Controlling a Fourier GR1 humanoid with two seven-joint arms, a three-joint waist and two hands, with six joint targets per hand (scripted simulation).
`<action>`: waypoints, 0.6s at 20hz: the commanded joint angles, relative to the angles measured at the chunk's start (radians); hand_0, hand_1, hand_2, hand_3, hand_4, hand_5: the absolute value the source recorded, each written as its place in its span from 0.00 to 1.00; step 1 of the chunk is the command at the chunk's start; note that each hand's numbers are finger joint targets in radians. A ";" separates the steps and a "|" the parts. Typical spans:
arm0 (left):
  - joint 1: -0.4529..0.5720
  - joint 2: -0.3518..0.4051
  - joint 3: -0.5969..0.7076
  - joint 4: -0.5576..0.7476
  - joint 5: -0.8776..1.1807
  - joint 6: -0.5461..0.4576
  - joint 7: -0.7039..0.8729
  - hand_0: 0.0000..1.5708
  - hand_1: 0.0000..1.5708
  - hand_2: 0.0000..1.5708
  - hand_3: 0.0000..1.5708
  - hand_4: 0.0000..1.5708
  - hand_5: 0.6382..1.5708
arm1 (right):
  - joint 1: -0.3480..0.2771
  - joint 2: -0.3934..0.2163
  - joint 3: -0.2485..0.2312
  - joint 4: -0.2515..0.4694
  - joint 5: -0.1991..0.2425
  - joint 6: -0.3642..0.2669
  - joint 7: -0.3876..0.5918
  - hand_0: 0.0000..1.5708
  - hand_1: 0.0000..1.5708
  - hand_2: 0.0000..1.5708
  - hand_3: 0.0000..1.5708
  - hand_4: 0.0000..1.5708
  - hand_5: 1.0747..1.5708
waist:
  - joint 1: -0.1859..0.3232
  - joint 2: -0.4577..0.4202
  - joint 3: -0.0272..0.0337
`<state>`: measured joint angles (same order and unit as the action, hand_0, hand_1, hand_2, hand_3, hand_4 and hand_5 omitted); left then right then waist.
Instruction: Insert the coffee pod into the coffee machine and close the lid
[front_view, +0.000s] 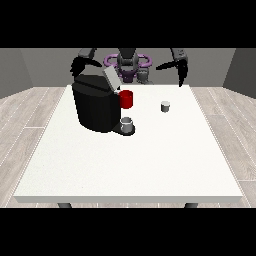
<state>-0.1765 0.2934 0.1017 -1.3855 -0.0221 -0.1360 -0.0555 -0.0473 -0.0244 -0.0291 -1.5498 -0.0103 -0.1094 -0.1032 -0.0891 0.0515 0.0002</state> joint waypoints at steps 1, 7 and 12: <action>-0.082 0.051 0.027 0.109 -0.021 -0.042 0.018 0.00 0.00 0.00 0.00 0.00 1.00 | -0.021 0.020 0.017 -0.007 0.008 -0.017 0.010 0.00 0.00 0.00 0.00 0.11 1.00 | -0.009 0.013 -0.0003; -0.164 0.081 0.077 0.311 -0.049 -0.026 -0.021 0.00 0.00 0.00 0.00 0.00 1.00 | -0.039 0.006 0.026 -0.030 -0.007 0.023 -0.010 0.00 0.00 0.00 0.00 0.18 1.00 | -0.055 0.090 -0.0005; -0.188 0.070 0.042 0.408 -0.109 -0.026 -0.073 0.00 0.00 0.00 0.00 0.00 1.00 | -0.074 0.006 0.026 0.012 0.018 -0.021 0.035 0.00 0.00 0.00 0.00 0.21 1.00 | -0.029 0.109 -0.0005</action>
<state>-0.3366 0.3588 0.1497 -1.0593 -0.1033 -0.1530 -0.1010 -0.0985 -0.0153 -0.0019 -1.5618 -0.0106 -0.1161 -0.0806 -0.1276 0.1376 -0.0003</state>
